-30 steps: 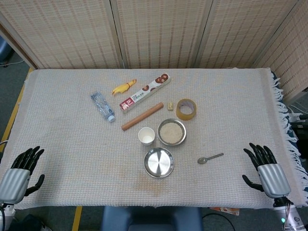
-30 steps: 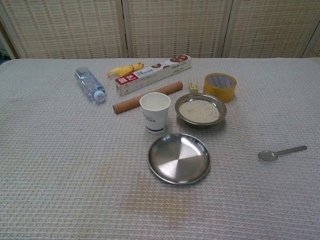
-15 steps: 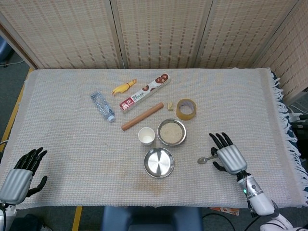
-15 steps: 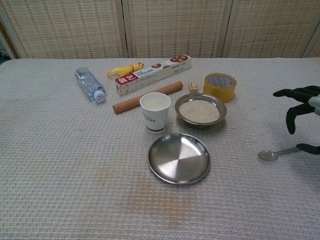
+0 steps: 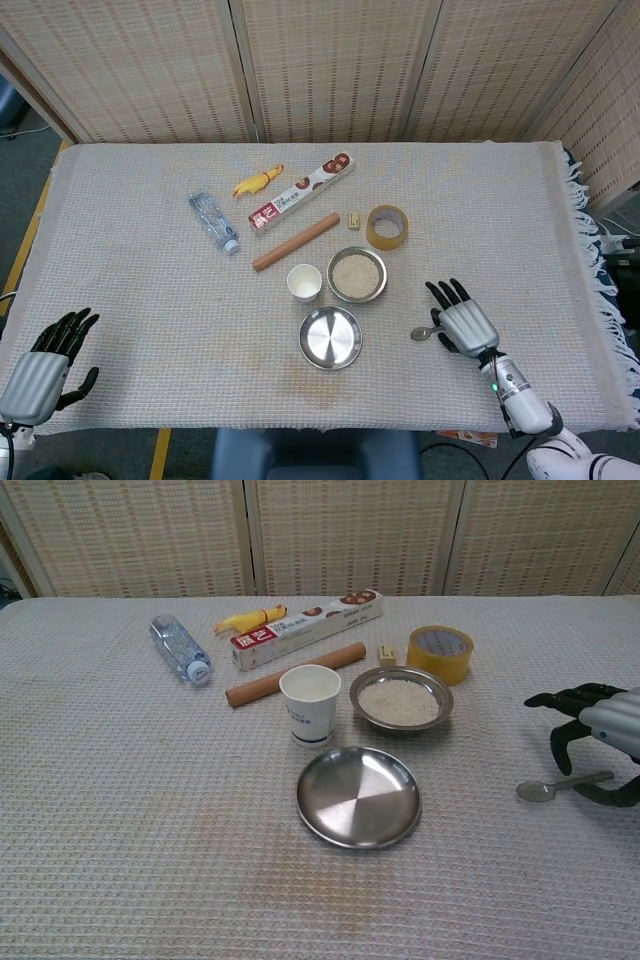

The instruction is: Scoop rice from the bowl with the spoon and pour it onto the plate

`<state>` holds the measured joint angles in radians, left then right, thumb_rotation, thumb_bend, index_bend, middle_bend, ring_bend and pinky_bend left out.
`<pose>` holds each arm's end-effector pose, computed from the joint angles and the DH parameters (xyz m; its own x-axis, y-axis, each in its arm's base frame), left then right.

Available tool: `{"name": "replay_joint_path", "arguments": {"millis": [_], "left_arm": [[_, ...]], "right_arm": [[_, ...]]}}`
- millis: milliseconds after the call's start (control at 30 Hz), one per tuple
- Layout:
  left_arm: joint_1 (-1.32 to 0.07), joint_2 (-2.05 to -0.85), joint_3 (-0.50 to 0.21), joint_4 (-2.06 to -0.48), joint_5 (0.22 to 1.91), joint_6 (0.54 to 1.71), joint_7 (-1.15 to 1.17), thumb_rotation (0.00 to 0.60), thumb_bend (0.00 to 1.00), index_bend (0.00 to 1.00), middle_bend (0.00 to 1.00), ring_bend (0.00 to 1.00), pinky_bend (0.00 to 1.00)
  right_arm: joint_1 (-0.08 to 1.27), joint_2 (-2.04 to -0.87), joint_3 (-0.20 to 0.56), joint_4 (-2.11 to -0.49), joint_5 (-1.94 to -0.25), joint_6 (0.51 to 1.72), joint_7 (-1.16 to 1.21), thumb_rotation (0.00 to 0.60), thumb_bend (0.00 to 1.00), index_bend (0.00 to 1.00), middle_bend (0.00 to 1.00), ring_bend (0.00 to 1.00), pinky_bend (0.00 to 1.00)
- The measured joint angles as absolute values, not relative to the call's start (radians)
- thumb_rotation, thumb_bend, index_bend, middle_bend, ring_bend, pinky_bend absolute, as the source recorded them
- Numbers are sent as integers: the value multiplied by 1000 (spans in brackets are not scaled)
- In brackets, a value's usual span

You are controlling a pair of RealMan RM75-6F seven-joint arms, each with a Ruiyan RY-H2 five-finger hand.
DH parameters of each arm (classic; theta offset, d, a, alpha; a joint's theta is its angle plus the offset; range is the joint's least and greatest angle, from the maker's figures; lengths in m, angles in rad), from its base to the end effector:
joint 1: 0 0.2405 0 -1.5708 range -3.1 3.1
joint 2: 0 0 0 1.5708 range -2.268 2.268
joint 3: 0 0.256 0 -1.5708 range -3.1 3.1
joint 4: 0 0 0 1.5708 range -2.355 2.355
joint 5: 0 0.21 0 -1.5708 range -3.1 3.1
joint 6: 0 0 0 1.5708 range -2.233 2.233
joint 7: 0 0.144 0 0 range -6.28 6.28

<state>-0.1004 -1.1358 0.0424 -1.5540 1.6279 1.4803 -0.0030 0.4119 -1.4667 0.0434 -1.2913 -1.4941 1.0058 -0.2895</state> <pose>-0.3096 0.1655 0.1388 0.4458 0.0883 0.8908 0.8903 -0.1473 -0.4310 -0.2859 -0.2701 0.0098 0.6893 -0.2469 0.6812 -0.7161 -0.3753 0.5885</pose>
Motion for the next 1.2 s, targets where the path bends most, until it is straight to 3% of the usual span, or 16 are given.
{"name": "replay_joint_path", "arguments": {"millis": [1200], "left_arm": [[-104, -1136, 40, -1557, 1611, 1463, 13, 600, 400, 0, 0, 0, 147]], "right_arm": [[450, -1502, 18, -1251, -1430, 984, -291, 600, 310, 510, 0, 0, 0]]}}
